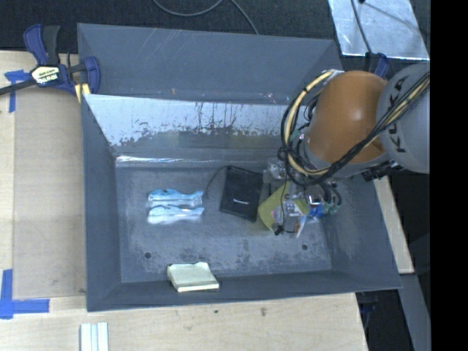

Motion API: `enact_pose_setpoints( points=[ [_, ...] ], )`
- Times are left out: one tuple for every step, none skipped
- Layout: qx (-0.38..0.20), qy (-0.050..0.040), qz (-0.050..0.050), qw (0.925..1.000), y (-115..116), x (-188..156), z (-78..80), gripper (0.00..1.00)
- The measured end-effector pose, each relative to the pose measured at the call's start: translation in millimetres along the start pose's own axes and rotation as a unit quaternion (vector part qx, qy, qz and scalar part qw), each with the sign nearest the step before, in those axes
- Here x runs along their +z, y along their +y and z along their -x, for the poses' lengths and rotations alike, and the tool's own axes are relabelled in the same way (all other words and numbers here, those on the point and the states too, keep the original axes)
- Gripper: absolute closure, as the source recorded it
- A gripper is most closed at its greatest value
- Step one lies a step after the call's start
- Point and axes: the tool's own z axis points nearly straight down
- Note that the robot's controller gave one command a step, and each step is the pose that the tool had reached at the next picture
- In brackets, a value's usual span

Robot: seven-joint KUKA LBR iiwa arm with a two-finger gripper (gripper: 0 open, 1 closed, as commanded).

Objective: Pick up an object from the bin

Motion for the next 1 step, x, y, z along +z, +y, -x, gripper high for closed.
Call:
enact_pose_setpoints(
  points=[
    [0.0,-0.0041,0.0,1.0,-0.1,-4.6,1.9,0.0]
  ],
)
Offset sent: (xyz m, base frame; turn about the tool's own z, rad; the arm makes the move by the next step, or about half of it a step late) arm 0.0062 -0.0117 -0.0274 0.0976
